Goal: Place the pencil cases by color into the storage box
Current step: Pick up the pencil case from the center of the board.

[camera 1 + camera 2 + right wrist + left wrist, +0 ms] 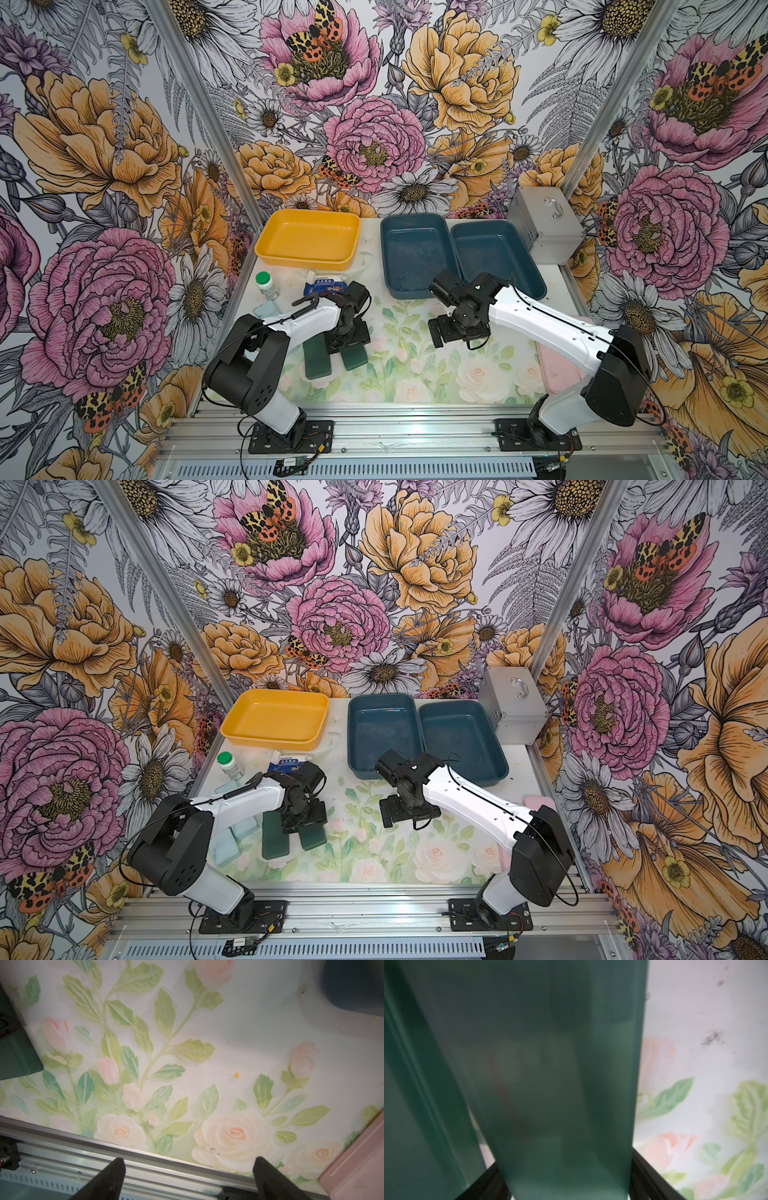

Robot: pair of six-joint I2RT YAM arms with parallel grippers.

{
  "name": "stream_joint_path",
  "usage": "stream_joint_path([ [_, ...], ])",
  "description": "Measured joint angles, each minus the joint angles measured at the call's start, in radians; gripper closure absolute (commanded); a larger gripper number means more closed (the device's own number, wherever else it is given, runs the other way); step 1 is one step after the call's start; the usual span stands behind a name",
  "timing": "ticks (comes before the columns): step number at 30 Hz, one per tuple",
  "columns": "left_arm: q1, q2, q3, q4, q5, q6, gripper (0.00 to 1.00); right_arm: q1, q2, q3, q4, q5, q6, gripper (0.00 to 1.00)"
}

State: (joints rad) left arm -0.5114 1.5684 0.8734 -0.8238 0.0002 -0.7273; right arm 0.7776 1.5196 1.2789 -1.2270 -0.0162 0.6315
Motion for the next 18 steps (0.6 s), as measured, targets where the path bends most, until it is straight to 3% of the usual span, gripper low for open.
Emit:
stream_joint_path([
  [6,0.0,0.0,0.0,0.02,0.018,0.0,0.48,0.0,0.0,0.0,0.004,0.0,0.0,0.01],
  [14,-0.019,-0.071,0.006,0.006,0.042,-0.006,0.51,-0.015,0.0,0.0,0.008,0.0,0.0,0.01],
  [18,-0.028,-0.183,0.113,-0.087,0.046,-0.008,0.51,-0.032,-0.001,-0.016,0.018,-0.004,-0.001,0.01],
])
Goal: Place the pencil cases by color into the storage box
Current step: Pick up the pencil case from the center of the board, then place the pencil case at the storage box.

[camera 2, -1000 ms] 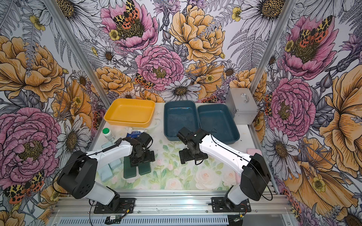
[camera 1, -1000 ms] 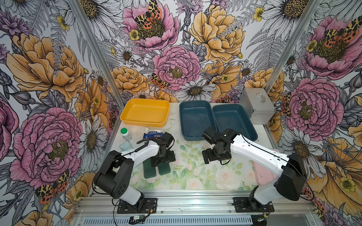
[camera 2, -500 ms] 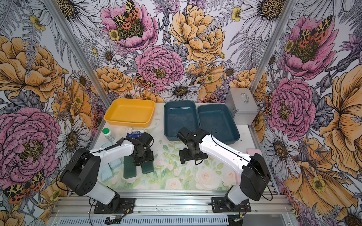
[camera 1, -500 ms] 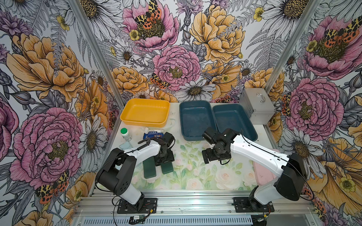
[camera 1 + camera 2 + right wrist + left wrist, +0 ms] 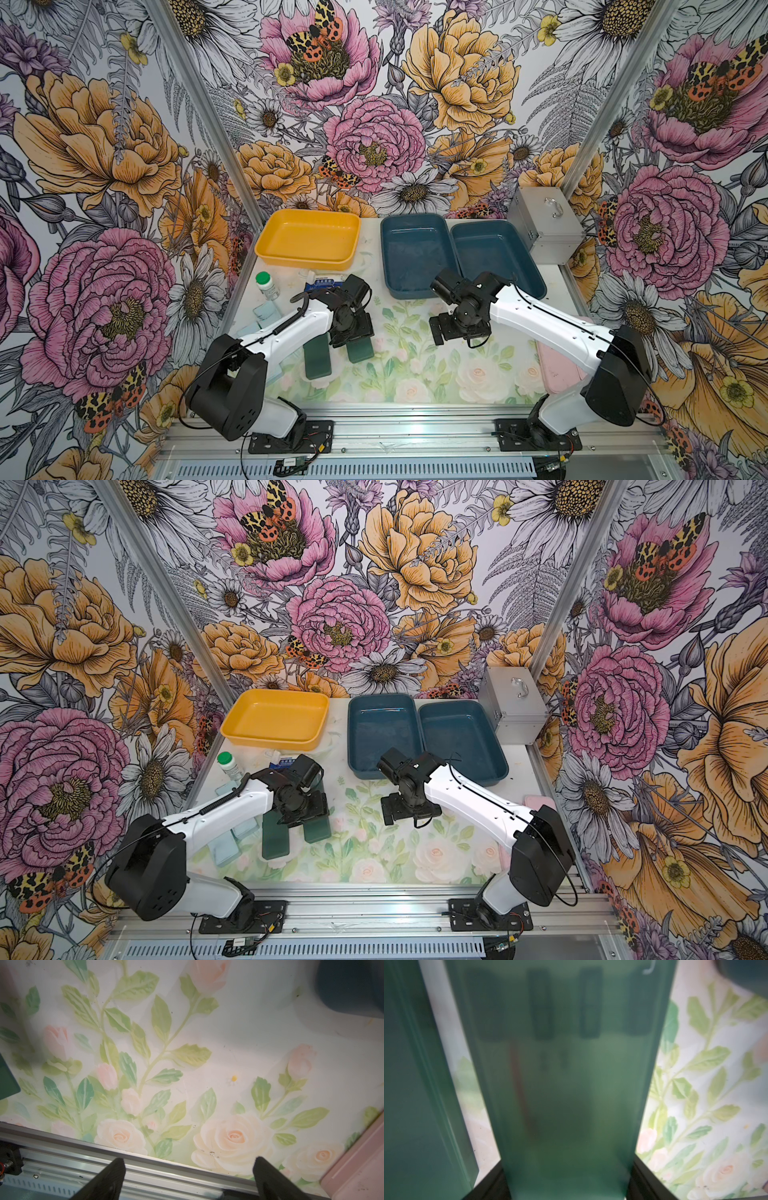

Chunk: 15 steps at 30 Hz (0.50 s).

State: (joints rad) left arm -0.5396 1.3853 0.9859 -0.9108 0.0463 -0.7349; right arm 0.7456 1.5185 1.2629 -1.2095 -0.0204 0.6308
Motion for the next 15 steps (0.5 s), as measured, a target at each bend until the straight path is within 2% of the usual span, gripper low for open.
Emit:
stream_joint_path([
  [3,0.017,-0.033,0.157,-0.063,0.006,0.005,0.5,-0.019,0.0,-0.013,0.002,-0.005,-0.001,0.01],
  [7,0.117,-0.022,0.324,-0.109,0.041,0.029,0.51,-0.043,0.0,-0.014,0.014,-0.012,-0.006,0.01],
  [11,0.241,0.089,0.512,-0.154,0.077,0.075,0.51,-0.061,0.0,-0.014,0.019,-0.019,-0.019,0.01],
  [15,0.31,0.249,0.698,-0.172,0.104,0.118,0.52,-0.073,0.0,-0.014,0.019,-0.022,-0.023,0.01],
])
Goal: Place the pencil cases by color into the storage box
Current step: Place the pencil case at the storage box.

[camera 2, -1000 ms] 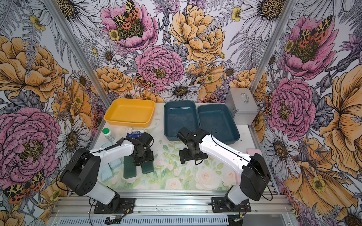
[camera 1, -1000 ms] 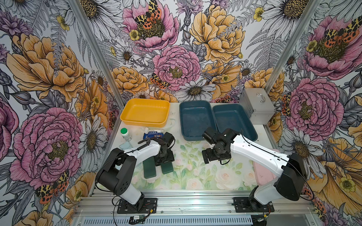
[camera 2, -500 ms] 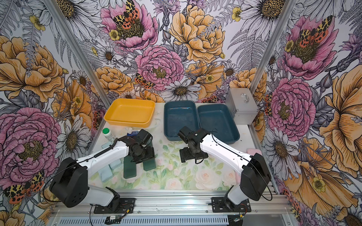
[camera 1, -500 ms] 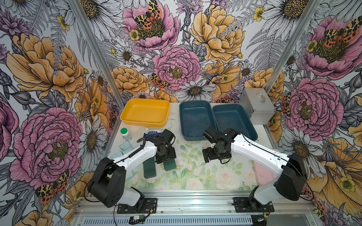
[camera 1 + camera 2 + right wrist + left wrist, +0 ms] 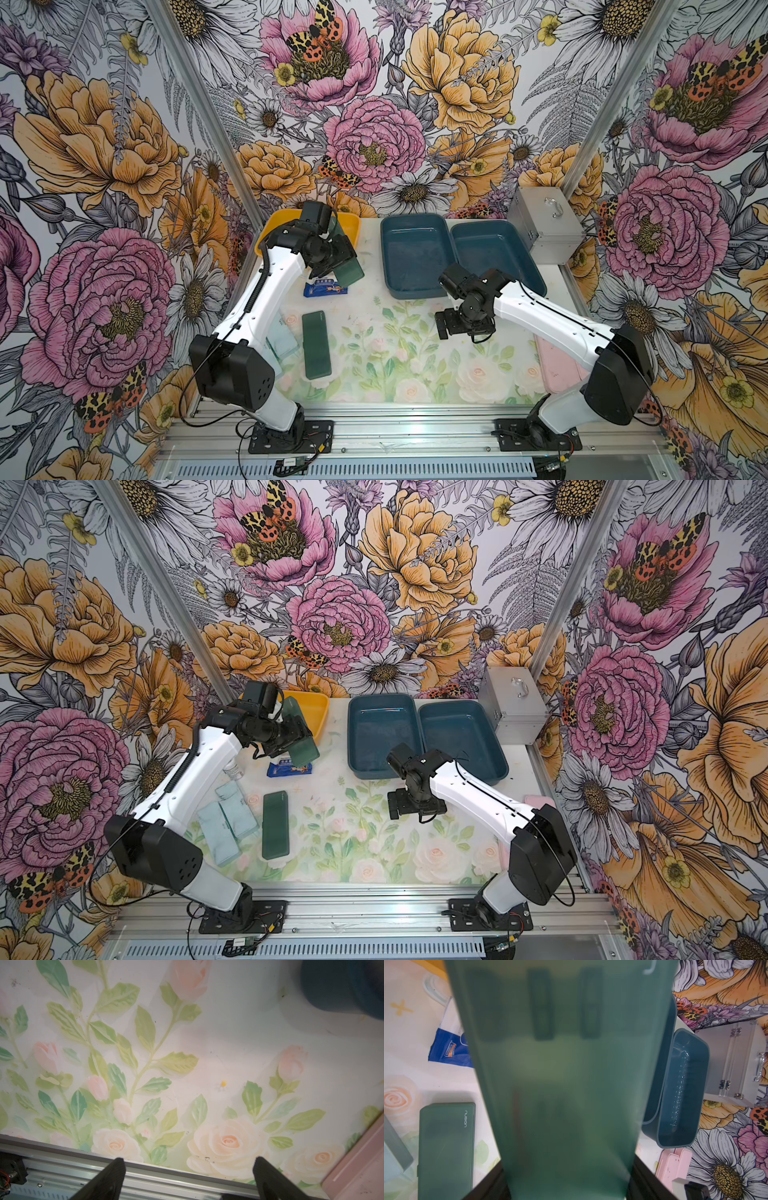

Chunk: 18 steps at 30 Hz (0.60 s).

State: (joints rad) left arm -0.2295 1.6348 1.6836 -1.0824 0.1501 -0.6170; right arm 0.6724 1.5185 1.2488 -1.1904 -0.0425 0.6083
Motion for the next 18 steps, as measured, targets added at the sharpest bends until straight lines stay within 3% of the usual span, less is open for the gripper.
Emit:
stream_joint_path([
  [9,0.069,0.416,0.5,-0.019,0.1,0.01,0.52,-0.013,0.0,-0.02,0.006,-0.008,0.0,0.01],
  [18,0.167,0.857,1.043,-0.012,0.185,-0.124,0.51,-0.026,0.0,-0.034,0.007,-0.007,0.003,0.01],
])
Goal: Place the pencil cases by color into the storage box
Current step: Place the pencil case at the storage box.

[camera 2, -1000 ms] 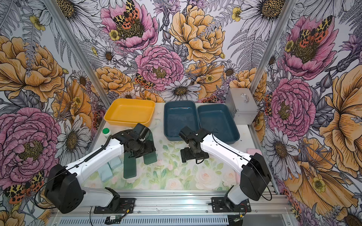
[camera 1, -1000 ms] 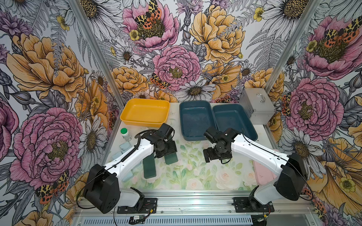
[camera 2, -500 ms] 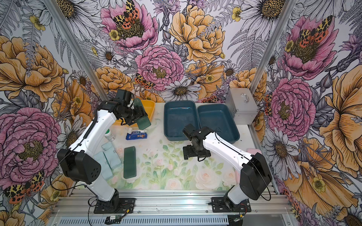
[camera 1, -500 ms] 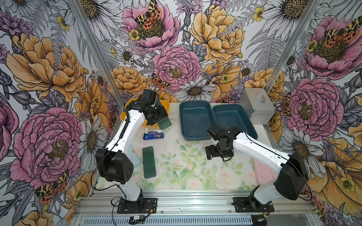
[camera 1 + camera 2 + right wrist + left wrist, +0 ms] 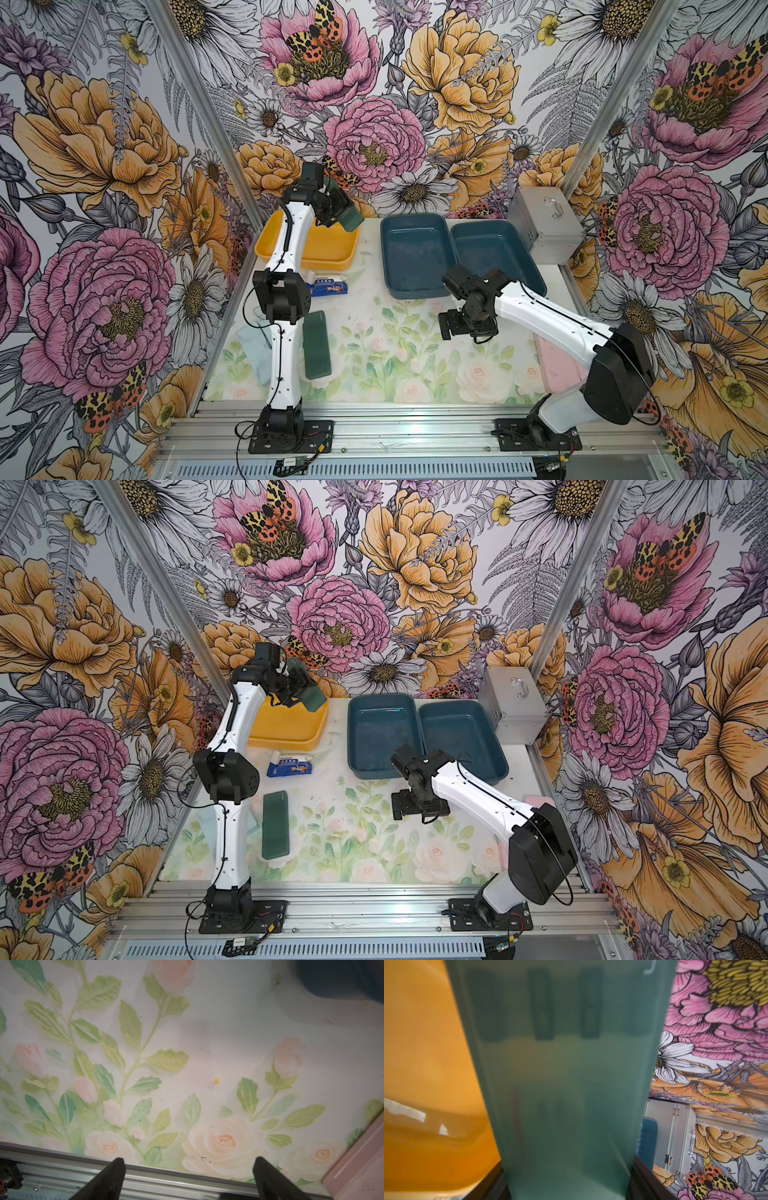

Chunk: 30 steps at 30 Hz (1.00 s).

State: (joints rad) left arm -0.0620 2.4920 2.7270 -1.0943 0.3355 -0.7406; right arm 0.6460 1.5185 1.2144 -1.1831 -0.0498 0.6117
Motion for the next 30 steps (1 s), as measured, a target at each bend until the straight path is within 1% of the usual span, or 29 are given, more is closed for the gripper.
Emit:
stream_joint_path([
  [3,0.023,0.126,0.115,0.011,0.022,-0.069,0.52,0.0,0.0,0.0,0.001,0.0,0.001,0.01],
  [6,0.036,0.199,0.127,0.029,0.027,-0.137,0.54,-0.003,0.0,0.0,0.007,0.0,0.008,0.01],
  [9,0.046,0.24,0.127,0.036,0.026,-0.206,0.54,-0.009,0.0,-0.001,0.014,0.003,0.018,0.01],
  [16,0.054,0.255,0.127,0.099,0.024,-0.356,0.54,-0.013,0.0,-0.01,0.019,0.004,0.051,0.01],
  [22,0.071,0.255,0.127,0.124,0.0,-0.476,0.53,-0.018,0.0,-0.012,0.026,0.003,0.064,0.01],
  [30,0.095,0.255,0.078,0.142,-0.058,-0.573,0.45,-0.037,0.046,0.021,0.03,0.012,0.072,0.01],
])
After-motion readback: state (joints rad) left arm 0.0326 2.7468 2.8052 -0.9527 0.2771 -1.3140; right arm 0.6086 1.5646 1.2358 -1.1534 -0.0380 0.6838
